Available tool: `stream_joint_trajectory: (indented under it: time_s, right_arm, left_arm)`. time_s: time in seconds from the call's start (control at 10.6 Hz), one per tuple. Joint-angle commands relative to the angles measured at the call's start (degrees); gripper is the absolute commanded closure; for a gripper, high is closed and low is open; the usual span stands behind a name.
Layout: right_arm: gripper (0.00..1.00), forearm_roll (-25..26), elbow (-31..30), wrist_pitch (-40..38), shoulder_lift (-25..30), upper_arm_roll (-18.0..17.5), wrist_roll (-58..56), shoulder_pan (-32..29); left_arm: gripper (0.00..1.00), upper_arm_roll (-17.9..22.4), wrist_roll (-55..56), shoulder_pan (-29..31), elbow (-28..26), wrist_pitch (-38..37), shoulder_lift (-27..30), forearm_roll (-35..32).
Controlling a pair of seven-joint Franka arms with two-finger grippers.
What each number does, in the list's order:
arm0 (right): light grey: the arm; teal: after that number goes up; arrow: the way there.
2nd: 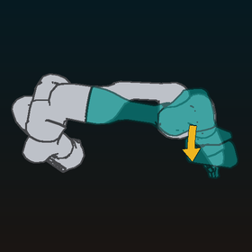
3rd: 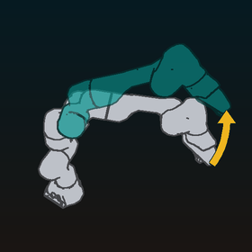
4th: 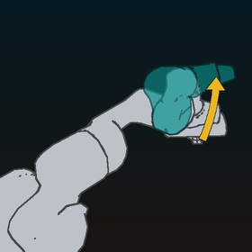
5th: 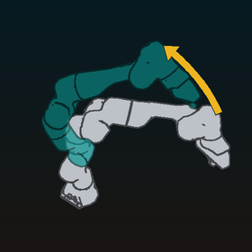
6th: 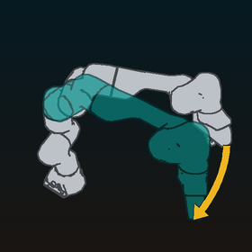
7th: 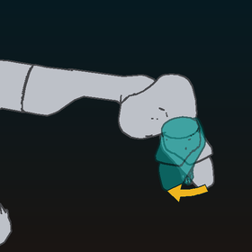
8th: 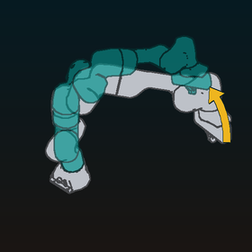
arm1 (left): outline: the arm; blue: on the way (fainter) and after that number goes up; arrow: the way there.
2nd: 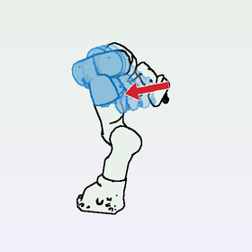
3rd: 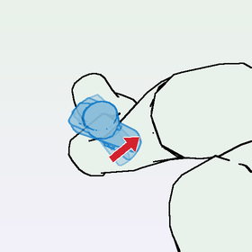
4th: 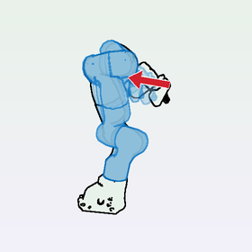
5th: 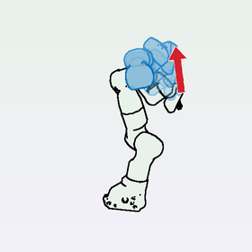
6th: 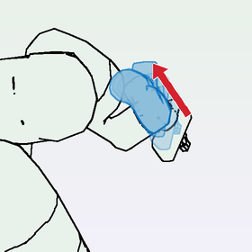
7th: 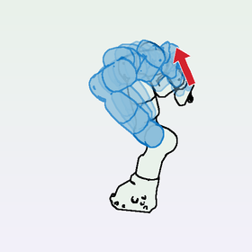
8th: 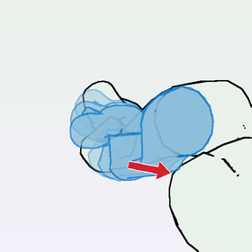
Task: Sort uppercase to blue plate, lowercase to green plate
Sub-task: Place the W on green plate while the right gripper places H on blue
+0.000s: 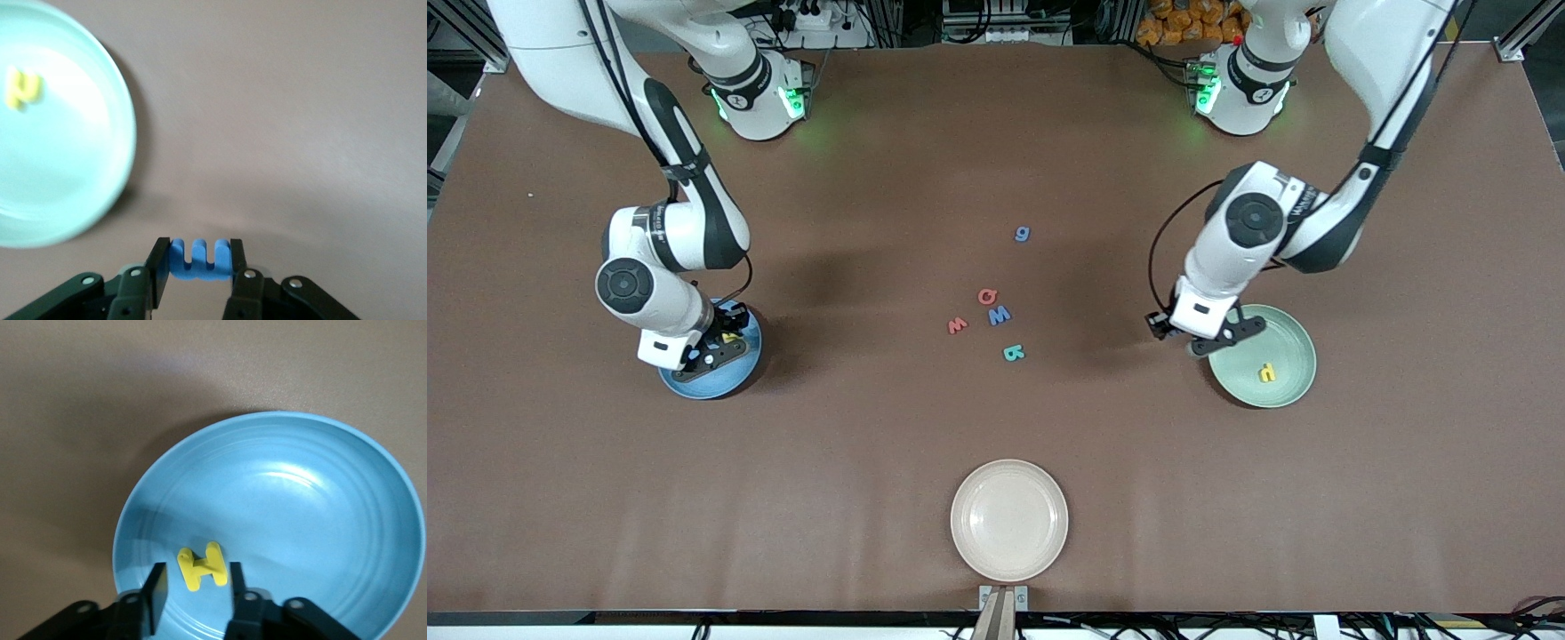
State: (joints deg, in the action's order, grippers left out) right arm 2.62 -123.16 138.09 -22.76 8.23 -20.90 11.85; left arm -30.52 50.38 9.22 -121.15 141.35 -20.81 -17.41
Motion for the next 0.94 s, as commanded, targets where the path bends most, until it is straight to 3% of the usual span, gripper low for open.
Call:
stream_joint_trajectory:
  time_s: [0.0,0.19,0.38,0.47,0.56,0.85]
  right_arm:
    - [0.25,-2.26,0.55,-2.63,1.31,-0.76,1.63,-0.07]
    - [0.25,-2.26,3.10,-9.64,2.97,-3.38,8.47,0.81]
    - [0.25,-2.26,3.37,-10.73,4.73,-6.63,17.95,2.91]
    - [0.25,-2.26,3.37,-10.73,5.35,-7.87,22.96,4.49]
    - [0.25,-2.26,3.37,-10.65,5.79,-8.57,27.97,6.33]
    - [0.25,-2.26,4.50,-10.03,5.79,-10.50,43.96,13.01]
  left_arm:
    - [1.00,0.10,-11.39,3.94,1.62,-4.23,0.42,-0.44]
    - [1.00,5.01,-21.23,4.05,1.53,-5.73,0.77,-0.52]
    - [1.00,9.59,-28.99,3.96,1.36,-5.82,0.42,-0.52]
    - [0.17,9.87,-29.54,3.78,1.36,-5.82,0.42,-0.44]
    - [0.00,9.96,-29.20,3.35,1.44,-5.82,0.68,-0.44]
    - [0.00,9.87,-29.02,2.65,1.88,-6.00,2.60,-0.35]
